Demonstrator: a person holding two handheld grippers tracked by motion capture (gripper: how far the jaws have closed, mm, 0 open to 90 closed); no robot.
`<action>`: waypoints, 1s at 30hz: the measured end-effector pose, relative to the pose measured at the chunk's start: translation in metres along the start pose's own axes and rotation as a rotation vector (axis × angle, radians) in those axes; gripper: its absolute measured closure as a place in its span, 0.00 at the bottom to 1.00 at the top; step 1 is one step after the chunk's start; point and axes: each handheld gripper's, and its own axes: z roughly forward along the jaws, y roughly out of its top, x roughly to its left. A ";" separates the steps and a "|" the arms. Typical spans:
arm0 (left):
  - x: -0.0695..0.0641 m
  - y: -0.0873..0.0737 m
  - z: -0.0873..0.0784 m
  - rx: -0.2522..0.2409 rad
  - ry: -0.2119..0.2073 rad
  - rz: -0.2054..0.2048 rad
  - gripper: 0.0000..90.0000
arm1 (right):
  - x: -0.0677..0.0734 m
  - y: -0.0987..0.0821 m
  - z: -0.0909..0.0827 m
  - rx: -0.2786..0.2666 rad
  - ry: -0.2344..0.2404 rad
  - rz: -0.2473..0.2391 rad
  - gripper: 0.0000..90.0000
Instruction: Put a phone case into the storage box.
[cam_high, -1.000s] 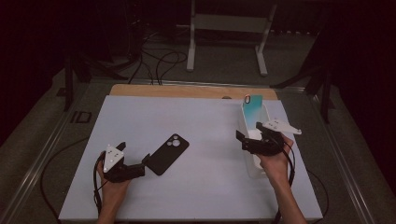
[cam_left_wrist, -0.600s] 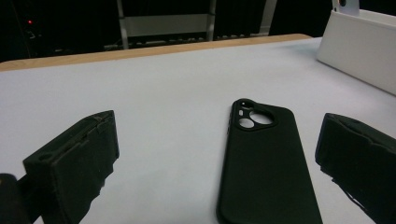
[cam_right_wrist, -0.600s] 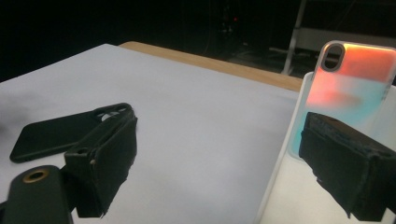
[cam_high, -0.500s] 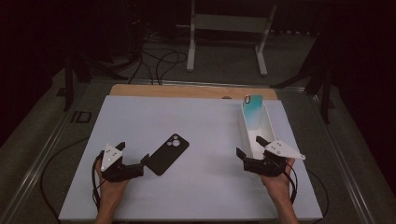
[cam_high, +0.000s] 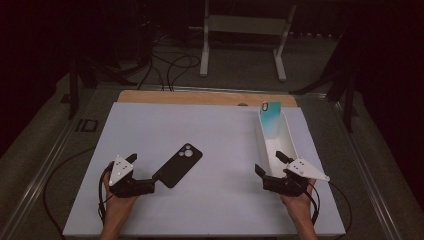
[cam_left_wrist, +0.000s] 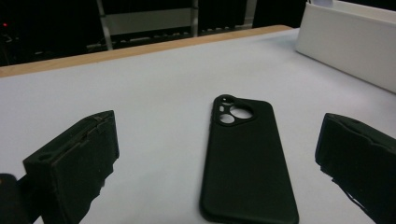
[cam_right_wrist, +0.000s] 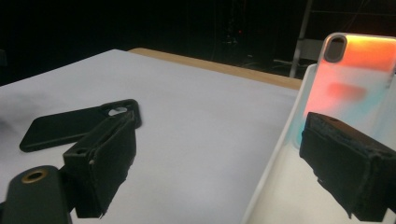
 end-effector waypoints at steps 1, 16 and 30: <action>-0.001 0.000 0.000 0.005 0.000 0.006 0.00 | 0.000 0.000 0.000 0.000 0.000 0.000 0.12; -0.008 0.000 0.008 0.052 -0.032 0.029 0.00 | 0.002 -0.002 0.003 0.005 0.016 0.004 0.12; -0.010 0.012 0.017 0.131 -0.077 0.018 0.00 | 0.000 0.000 0.002 -0.005 0.009 0.020 0.12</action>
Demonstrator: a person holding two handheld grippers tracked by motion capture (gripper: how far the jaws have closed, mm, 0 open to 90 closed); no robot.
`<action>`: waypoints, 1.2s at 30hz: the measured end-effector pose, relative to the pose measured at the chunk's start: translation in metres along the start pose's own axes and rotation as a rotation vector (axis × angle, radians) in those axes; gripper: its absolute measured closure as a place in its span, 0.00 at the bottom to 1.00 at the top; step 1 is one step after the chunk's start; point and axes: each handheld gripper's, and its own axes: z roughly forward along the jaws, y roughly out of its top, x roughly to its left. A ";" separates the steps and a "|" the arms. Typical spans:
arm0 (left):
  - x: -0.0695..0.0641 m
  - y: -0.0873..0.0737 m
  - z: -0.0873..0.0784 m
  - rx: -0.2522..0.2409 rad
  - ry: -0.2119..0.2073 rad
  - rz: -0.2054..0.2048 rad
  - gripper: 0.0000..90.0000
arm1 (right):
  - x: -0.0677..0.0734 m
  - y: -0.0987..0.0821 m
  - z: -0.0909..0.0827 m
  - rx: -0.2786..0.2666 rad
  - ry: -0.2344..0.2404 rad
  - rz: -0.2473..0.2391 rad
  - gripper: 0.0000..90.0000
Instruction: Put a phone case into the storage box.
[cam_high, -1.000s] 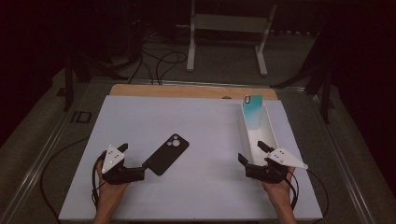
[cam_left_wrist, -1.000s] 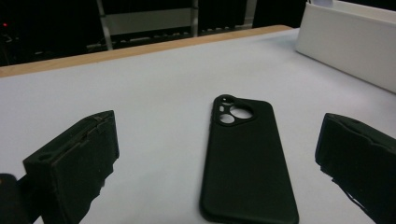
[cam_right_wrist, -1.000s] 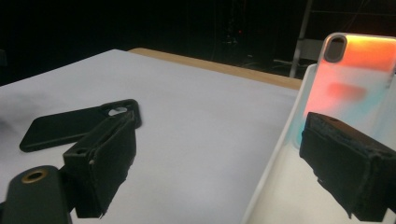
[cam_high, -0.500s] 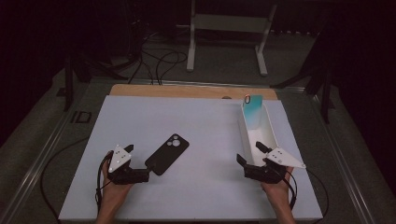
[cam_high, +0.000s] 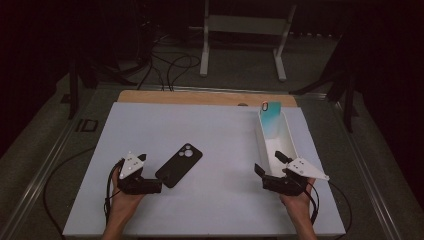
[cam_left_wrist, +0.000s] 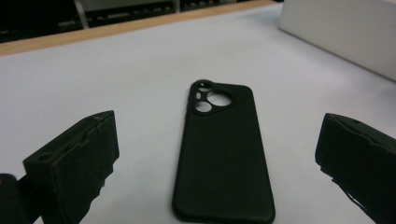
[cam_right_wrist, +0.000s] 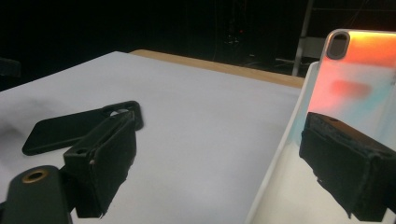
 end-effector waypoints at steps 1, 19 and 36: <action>0.000 0.000 0.000 0.000 0.000 0.000 0.00 | 0.000 0.000 0.000 0.000 0.000 0.000 0.12; -0.001 0.010 0.029 0.226 -0.010 0.026 0.00 | -0.002 0.000 -0.002 0.001 -0.015 0.006 0.12; -0.003 0.015 0.065 0.444 -0.052 0.015 0.01 | -0.003 0.000 -0.002 0.003 -0.026 -0.002 0.12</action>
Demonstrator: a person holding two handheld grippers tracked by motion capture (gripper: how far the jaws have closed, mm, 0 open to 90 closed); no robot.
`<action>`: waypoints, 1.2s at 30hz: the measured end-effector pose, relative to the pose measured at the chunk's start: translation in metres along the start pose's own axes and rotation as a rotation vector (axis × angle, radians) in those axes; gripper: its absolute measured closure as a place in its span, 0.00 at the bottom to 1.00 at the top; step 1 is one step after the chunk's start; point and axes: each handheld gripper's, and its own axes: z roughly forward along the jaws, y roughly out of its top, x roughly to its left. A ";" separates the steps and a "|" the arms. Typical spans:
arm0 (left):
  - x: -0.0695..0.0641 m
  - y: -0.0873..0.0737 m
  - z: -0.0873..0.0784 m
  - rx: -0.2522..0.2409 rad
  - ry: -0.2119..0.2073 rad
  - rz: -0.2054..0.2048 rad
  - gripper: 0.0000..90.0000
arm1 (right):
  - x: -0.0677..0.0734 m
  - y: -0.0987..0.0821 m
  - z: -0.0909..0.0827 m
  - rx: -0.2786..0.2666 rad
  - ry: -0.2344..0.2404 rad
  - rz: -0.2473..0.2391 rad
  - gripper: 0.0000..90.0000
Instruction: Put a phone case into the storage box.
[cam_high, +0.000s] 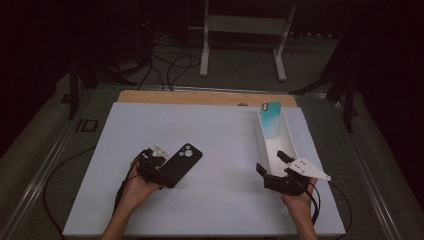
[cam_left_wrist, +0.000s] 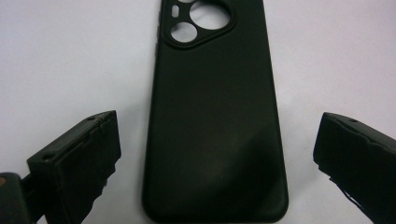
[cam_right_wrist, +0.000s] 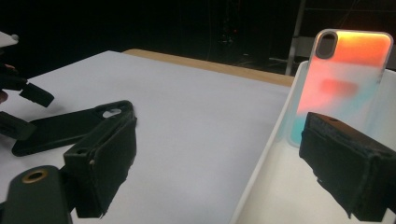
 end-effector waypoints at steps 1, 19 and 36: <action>0.000 0.000 0.000 0.000 0.000 0.000 0.01 | 0.000 0.000 0.000 0.002 -0.002 0.000 0.12; -0.004 0.007 0.023 0.093 0.047 0.019 0.03 | -0.001 -0.002 0.001 0.008 0.001 0.001 0.12; -0.005 0.011 0.026 0.133 0.057 0.027 0.06 | 0.000 -0.002 0.002 0.010 -0.002 0.001 0.12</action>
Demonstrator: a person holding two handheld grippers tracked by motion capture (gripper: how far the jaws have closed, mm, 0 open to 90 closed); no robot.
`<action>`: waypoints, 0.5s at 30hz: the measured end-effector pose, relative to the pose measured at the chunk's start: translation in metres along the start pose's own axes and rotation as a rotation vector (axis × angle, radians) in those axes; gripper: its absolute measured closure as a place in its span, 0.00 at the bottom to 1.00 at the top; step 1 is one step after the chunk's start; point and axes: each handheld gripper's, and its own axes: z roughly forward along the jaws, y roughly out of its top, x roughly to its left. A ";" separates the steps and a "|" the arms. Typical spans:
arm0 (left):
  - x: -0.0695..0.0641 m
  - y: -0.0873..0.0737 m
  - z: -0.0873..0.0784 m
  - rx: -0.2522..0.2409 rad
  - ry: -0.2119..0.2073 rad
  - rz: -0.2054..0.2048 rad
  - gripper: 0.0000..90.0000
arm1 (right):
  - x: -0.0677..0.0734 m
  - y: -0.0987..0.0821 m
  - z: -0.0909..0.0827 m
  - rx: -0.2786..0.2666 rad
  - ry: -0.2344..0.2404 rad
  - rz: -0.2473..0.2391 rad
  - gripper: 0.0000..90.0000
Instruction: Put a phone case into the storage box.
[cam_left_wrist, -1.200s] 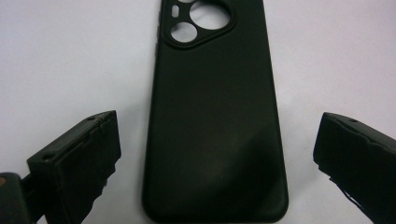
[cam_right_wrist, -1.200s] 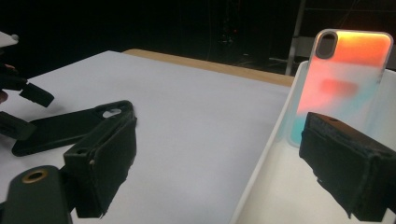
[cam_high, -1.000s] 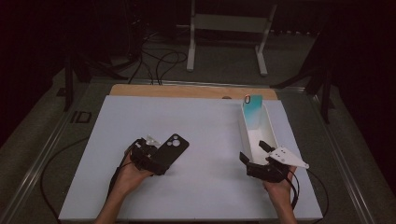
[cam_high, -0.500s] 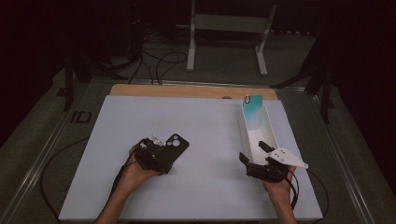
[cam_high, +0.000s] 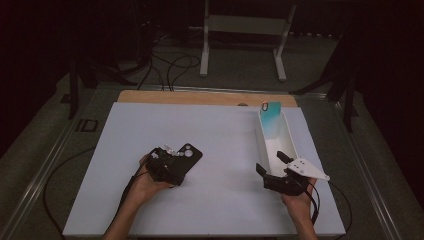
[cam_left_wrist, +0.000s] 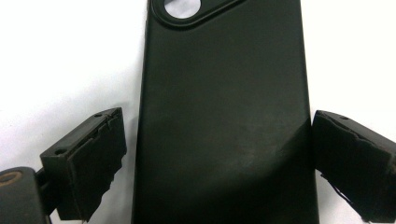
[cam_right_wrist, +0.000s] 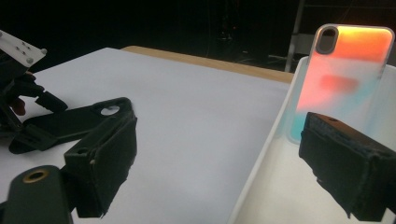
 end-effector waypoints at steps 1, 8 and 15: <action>0.000 0.000 0.000 -0.001 0.002 0.002 0.07 | 0.000 0.000 0.000 0.000 -0.001 -0.002 0.13; -0.002 -0.001 -0.003 -0.003 0.003 0.006 0.16 | 0.001 0.000 0.000 0.004 0.001 -0.005 0.13; -0.003 -0.001 -0.005 -0.010 0.003 0.007 0.18 | 0.001 0.000 0.001 0.005 0.003 -0.004 0.13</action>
